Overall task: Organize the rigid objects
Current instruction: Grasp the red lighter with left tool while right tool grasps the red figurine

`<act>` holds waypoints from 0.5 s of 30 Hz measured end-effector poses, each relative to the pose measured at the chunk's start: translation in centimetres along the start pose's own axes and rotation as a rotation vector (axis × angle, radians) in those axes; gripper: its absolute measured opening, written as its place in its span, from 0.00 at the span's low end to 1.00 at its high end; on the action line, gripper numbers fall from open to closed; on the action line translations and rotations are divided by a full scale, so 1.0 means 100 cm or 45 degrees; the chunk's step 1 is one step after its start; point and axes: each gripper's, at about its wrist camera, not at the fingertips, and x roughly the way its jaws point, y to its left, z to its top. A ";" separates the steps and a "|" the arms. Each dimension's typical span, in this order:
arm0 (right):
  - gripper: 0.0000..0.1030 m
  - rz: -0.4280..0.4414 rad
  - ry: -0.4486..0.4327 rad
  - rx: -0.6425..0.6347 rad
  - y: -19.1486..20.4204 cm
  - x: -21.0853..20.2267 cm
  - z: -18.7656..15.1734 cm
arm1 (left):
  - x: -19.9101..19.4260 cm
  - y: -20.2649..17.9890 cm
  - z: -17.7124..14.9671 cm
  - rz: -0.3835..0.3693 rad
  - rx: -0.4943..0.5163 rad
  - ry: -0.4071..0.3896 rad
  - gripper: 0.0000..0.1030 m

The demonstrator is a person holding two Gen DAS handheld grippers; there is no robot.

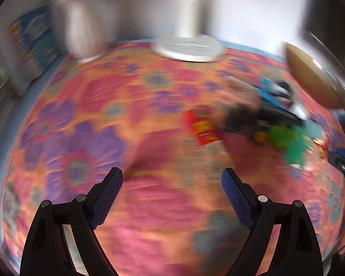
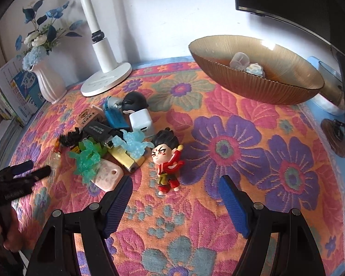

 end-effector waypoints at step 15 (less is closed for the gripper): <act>0.57 0.021 0.026 0.018 -0.008 0.018 0.009 | 0.022 -0.036 0.025 -0.068 0.118 -0.016 0.61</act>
